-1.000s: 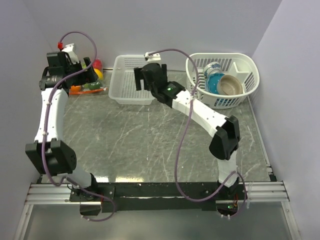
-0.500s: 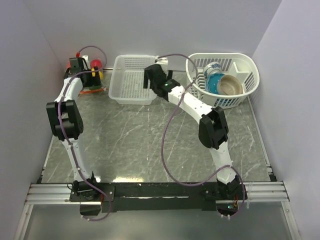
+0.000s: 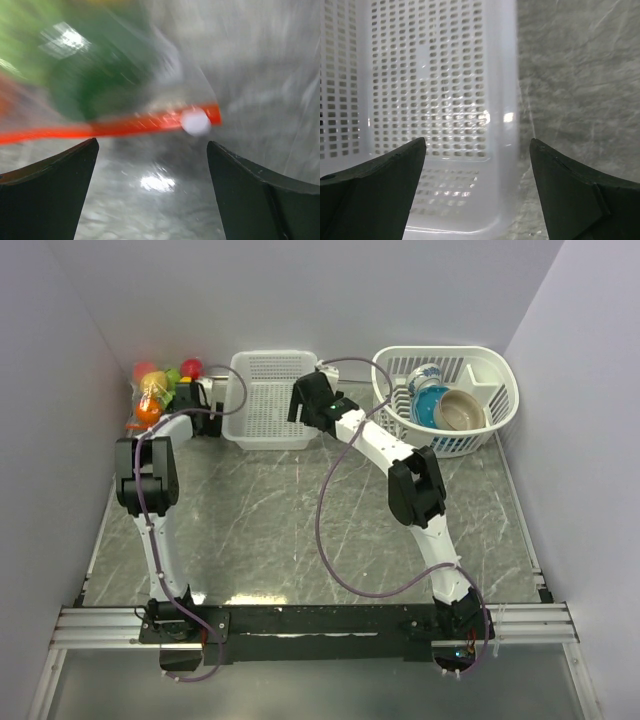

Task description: Open the zip-top bag and remove the fake food

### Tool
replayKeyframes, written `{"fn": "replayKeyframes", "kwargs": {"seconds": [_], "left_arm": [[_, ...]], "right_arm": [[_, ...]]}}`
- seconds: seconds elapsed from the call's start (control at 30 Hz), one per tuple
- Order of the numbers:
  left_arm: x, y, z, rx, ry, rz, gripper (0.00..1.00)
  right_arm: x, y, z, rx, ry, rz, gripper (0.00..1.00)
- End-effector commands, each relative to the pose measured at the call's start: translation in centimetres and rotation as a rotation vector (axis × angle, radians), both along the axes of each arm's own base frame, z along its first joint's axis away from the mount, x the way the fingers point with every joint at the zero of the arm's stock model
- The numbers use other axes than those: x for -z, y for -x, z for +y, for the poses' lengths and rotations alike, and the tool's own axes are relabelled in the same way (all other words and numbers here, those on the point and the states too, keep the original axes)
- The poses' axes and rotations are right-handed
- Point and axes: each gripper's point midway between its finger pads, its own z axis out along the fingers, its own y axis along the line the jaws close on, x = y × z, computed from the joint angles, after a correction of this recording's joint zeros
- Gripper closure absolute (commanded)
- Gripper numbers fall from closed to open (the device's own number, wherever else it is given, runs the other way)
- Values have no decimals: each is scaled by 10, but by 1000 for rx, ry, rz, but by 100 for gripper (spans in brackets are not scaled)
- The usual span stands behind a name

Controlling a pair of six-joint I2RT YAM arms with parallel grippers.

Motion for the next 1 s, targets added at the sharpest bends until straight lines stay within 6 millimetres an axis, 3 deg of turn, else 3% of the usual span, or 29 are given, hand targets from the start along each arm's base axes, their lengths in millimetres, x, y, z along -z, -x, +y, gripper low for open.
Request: {"fn": "replayKeyframes", "kwargs": {"seconds": [0.0,0.07,0.2,0.37,0.5,0.57,0.63,0.8,0.83,0.9,0.93,0.97], "left_arm": [[-26,-7,15,-23,-104,-95,3],[-24,-9,18,-30,-114,-103,3],[-29,-15,23,-53,-136,-126,2],[-62,-25,22,-43,-160,-230,2],[-68,-19,21,-11,-205,-236,2],[-81,-17,20,7,-213,-278,2],[-75,-14,22,19,-241,-281,1],[-64,-24,32,-13,-274,-272,12],[-58,-26,33,-15,-278,-268,14],[-64,-34,35,-26,-287,-296,23],[-55,-37,35,-24,-287,-281,26],[-60,-43,36,-30,-289,-291,29]], "right_arm": [[8,5,7,-13,-46,33,10],[17,9,7,-13,-44,51,12],[29,17,7,-24,-47,76,27],[35,21,6,-30,-48,86,39],[42,25,3,-32,-38,100,50],[41,26,3,-31,-41,98,58],[43,28,1,-30,-39,104,62],[45,40,-7,-30,-9,128,79],[36,42,-10,-28,-12,118,82],[46,56,-23,-15,17,144,85],[32,60,-28,-4,5,127,85],[45,73,-37,4,29,160,86]]}}
